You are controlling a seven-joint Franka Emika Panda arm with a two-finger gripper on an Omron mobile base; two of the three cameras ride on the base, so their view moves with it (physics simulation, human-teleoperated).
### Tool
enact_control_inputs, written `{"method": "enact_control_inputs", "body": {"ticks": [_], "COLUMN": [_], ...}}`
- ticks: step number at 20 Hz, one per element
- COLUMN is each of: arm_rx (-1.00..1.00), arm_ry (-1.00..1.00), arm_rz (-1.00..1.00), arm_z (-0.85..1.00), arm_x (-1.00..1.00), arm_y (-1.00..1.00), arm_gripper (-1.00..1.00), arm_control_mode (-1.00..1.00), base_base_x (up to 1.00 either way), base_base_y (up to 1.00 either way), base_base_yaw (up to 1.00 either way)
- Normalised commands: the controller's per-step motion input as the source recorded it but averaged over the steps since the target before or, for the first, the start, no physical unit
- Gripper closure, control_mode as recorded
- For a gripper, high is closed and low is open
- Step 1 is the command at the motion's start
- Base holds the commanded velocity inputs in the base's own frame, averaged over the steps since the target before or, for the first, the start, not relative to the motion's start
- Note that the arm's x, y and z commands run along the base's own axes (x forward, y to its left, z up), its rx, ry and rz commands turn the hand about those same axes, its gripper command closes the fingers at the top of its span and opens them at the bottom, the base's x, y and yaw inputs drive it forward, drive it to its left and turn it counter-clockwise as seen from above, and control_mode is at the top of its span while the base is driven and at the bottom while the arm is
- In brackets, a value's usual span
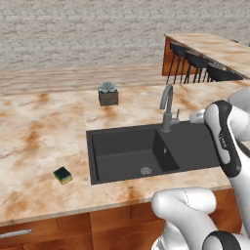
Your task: Soak the sponge with water for a few seconds and then drop it inside the sink.
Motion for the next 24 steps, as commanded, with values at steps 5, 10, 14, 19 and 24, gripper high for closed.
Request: {"method": "enact_control_inputs", "body": {"ticks": [5,10,14,19,24], "arm_rx": [0.0,0.0,0.0,0.0,0.0], "arm_ry": [0.0,0.0,0.0,0.0,0.0], "arm_rz": [0.0,0.0,0.0,0.0,0.0], "arm_z": [-0.15,-0.11,-0.1,-0.02,0.0], "arm_x": [0.26,0.25,0.23,0.24,0.26], "arm_y": [-0.18,-0.14,-0.11,-0.1,-0.1], "arm_gripper": [-1.0,-1.0,-1.0,-1.0,-1.0], "arm_control_mode": [-1.0,-1.0,-1.0,-1.0,-1.0], "base_base_x": [0.0,0.0,0.0,0.0,0.0], "base_base_y": [0.0,0.0,0.0,0.0,0.0], "base_base_yaw": [0.0,0.0,0.0,0.0,0.0]}}
